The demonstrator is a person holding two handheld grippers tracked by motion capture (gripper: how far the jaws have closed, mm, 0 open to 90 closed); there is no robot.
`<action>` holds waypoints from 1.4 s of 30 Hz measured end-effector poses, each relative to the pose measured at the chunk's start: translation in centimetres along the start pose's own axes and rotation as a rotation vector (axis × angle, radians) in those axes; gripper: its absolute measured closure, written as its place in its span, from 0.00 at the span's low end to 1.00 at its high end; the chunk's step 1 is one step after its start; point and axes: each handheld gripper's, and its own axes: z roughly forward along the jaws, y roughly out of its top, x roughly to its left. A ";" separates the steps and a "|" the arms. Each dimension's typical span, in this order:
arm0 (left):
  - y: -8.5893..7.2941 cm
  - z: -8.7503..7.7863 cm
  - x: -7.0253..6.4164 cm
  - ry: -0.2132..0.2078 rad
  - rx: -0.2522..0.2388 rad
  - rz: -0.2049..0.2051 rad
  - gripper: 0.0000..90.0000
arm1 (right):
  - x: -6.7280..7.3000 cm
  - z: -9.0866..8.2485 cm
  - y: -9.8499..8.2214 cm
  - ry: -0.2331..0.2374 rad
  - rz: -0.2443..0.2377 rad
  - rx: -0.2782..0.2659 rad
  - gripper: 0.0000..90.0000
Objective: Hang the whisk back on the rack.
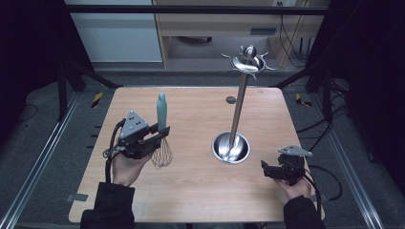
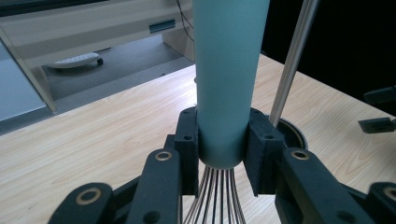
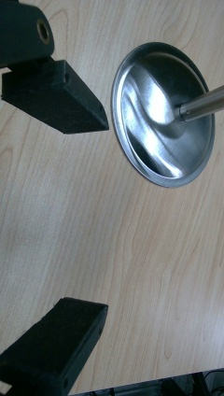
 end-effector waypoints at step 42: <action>7.6 3.2 -4.1 -0.114 -0.043 0.055 0.76 | -0.1 -0.2 0.1 0.008 0.003 -0.016 0.12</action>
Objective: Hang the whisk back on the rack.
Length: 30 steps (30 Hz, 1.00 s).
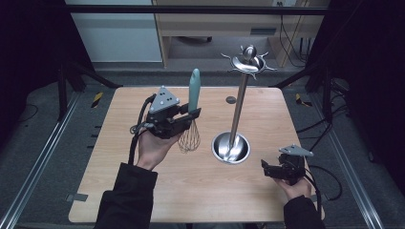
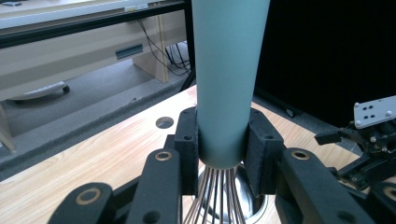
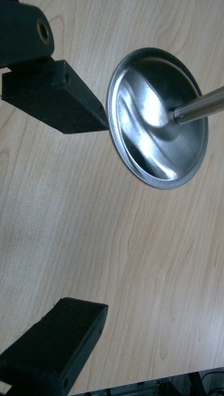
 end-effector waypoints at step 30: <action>2.0 3.6 -1.4 -0.025 0.066 0.021 0.76 | 0.0 0.0 0.1 0.000 -0.001 0.000 0.12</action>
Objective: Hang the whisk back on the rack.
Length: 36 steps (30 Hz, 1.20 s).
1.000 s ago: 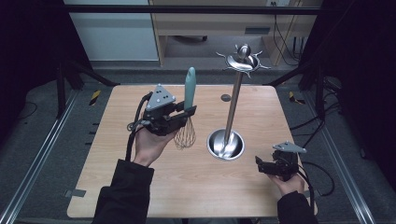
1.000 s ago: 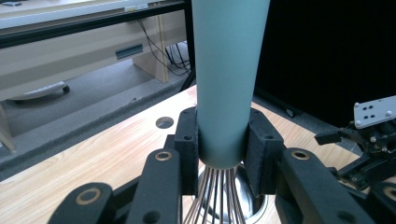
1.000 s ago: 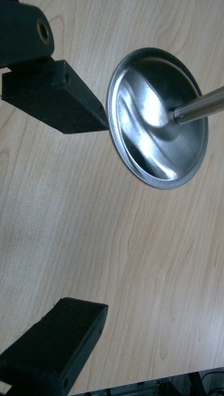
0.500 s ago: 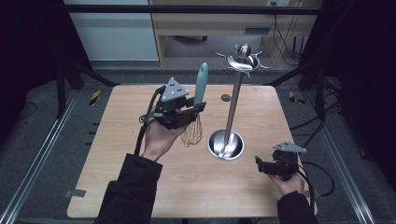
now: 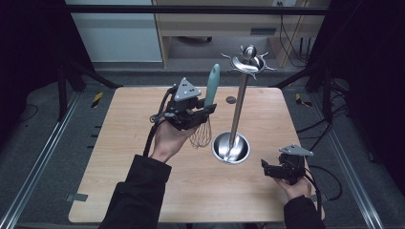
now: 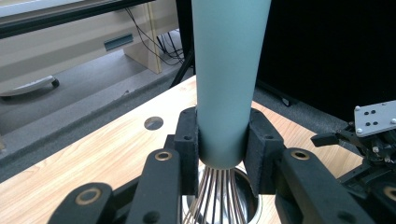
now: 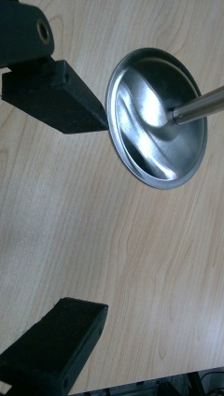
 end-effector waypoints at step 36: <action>1.2 2.4 -0.8 -0.006 0.074 0.006 0.76 | 0.0 -0.1 0.0 0.007 0.005 -0.001 0.12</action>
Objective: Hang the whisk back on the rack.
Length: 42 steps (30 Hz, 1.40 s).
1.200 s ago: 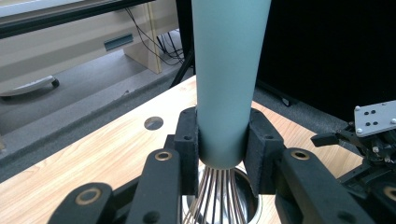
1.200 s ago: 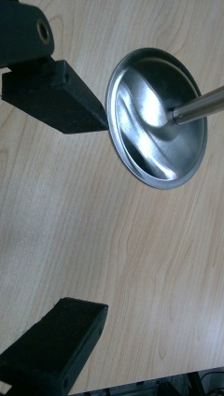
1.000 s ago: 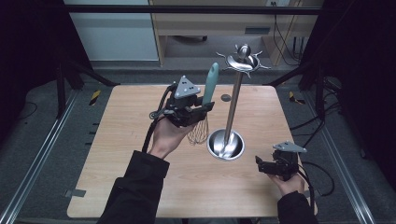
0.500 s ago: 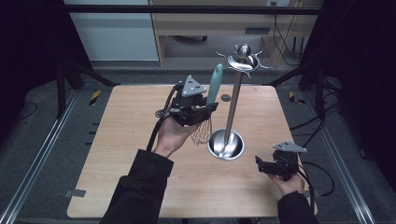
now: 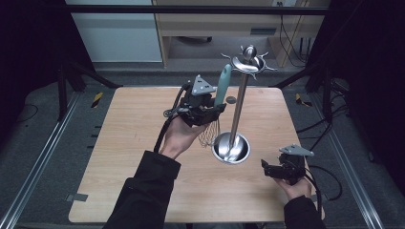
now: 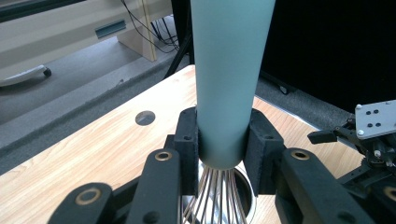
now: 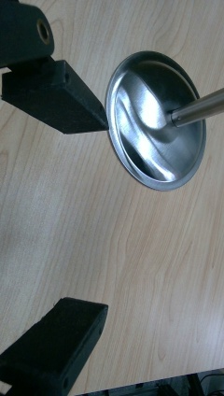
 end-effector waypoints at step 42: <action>-0.7 2.9 -0.8 0.034 -0.110 -0.025 0.76 | 0.1 0.1 0.0 0.002 -0.009 0.004 0.12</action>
